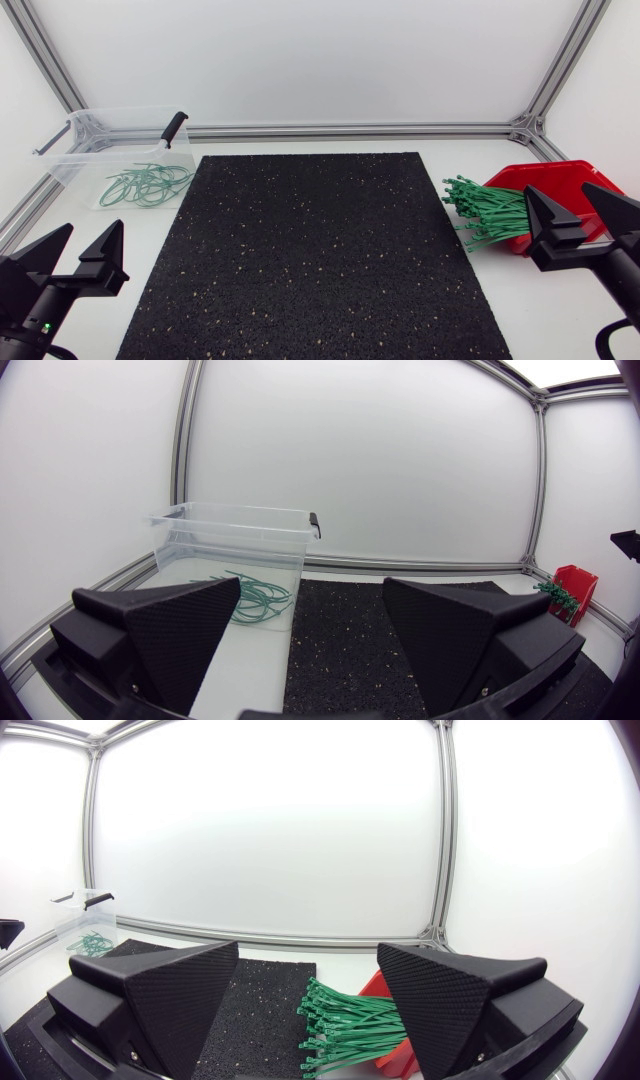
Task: Take a green cable tie from the red box, thread the tail through the head to close it, then place it in the transparent bin on the left.
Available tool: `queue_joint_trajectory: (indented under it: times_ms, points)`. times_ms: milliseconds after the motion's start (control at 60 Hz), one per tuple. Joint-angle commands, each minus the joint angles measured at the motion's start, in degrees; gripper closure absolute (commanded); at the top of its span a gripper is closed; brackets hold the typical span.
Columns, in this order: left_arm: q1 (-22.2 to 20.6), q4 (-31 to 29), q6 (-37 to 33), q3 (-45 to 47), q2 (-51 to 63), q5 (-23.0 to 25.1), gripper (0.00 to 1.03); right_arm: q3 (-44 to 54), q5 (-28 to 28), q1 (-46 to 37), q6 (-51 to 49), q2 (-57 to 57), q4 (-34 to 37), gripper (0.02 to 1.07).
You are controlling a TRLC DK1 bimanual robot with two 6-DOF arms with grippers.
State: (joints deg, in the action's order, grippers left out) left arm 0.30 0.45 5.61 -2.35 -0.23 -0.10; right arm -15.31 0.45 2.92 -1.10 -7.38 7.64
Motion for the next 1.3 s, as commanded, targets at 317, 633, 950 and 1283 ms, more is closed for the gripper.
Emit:
queue_joint_trajectory:
  times_ms: [317, 633, 950, 1283]
  points:
    - [-0.12, -1.15, 0.90, 2.26, -0.39, 0.10, 0.04, -19.67, -7.66, -1.42, -13.40, -21.19, 10.38, 0.08]
    - [-0.21, -1.15, 0.90, 2.26, -0.39, 0.10, 0.04, -30.13, -14.16, -7.49, -25.00, -39.12, 21.72, 0.17]
    - [-0.38, -1.15, 0.90, 2.26, -0.39, 0.10, 0.04, -42.87, -15.21, -11.97, -40.91, -57.49, 37.36, 0.06]
    - [-0.21, -1.15, 0.90, 2.26, -0.39, 0.01, 0.04, -41.55, -13.37, -13.20, -66.75, -62.94, 44.57, 0.11]
